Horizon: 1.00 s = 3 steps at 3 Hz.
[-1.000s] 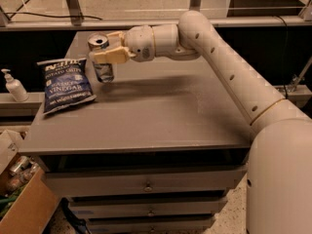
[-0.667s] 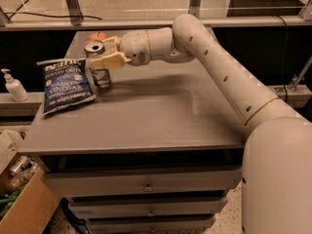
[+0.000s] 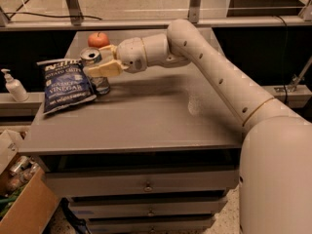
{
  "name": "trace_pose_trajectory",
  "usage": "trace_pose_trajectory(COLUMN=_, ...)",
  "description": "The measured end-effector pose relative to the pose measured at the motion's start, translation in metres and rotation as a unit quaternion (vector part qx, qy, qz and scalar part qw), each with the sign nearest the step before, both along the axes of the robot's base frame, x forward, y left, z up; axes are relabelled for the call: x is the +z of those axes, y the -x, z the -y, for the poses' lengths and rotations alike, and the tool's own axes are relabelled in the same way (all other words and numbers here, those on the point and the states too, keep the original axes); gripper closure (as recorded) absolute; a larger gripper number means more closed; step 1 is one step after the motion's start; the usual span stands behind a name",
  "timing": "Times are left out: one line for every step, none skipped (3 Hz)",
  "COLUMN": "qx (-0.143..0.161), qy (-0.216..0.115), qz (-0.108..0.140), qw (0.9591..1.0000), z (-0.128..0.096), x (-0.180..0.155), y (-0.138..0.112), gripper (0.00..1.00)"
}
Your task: Move redbull can near blue chip bag
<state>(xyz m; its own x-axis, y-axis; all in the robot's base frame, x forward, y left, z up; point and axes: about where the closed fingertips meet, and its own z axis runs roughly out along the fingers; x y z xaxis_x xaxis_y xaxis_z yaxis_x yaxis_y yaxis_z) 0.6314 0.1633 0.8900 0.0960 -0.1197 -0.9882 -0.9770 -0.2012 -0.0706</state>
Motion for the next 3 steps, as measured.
trace_pose_trajectory(qx=0.0, qy=0.001, qz=0.0, qw=1.0, z=-0.0001, x=0.0028, y=0.0001, gripper=0.6)
trace_pose_trajectory(qx=0.0, qy=0.001, qz=0.0, qw=1.0, z=0.0, x=0.0037, y=0.0001, gripper=0.37)
trace_pose_trajectory(qx=-0.004, qy=0.01, qz=0.001, qw=0.9999, z=0.0024, x=-0.0001, y=-0.004, gripper=0.14)
